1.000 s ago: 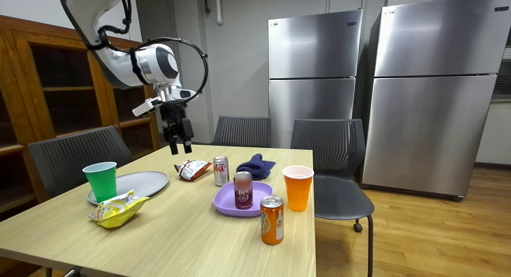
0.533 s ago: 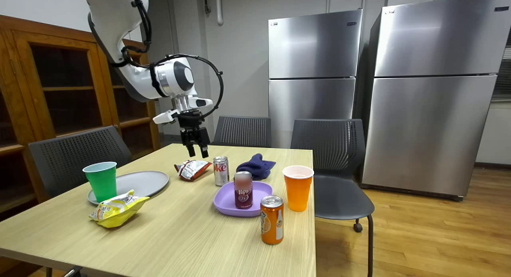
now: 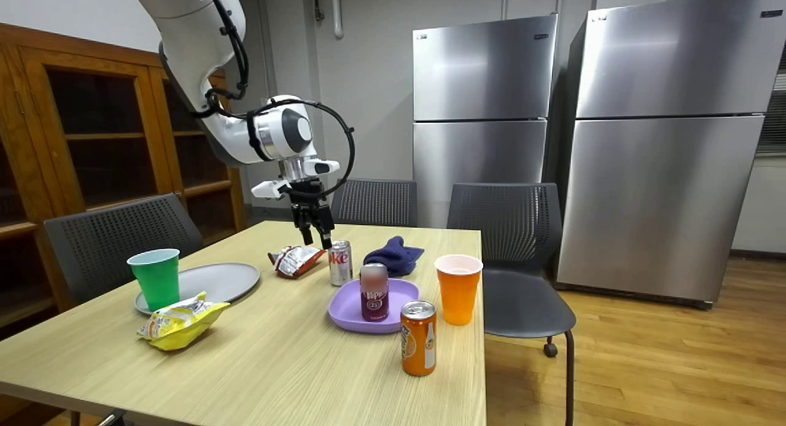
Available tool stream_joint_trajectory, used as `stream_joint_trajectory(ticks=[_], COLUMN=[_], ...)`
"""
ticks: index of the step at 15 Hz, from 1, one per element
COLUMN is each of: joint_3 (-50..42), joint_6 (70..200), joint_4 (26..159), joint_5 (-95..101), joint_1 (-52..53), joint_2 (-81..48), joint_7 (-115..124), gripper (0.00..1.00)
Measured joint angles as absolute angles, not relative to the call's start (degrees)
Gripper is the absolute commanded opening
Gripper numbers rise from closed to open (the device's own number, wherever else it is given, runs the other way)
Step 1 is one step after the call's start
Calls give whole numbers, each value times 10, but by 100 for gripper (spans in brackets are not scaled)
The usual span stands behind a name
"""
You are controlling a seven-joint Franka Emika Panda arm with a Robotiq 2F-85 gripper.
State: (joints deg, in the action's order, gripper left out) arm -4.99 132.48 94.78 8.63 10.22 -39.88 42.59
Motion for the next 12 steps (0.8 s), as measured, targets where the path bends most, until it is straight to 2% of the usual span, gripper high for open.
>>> stream_joint_trajectory(ticks=[12], joint_3=[-72], joint_6=[1327], joint_4=[914], joint_5=[57], joint_1=[87], joint_2=[-438], joint_7=[426], gripper=[100])
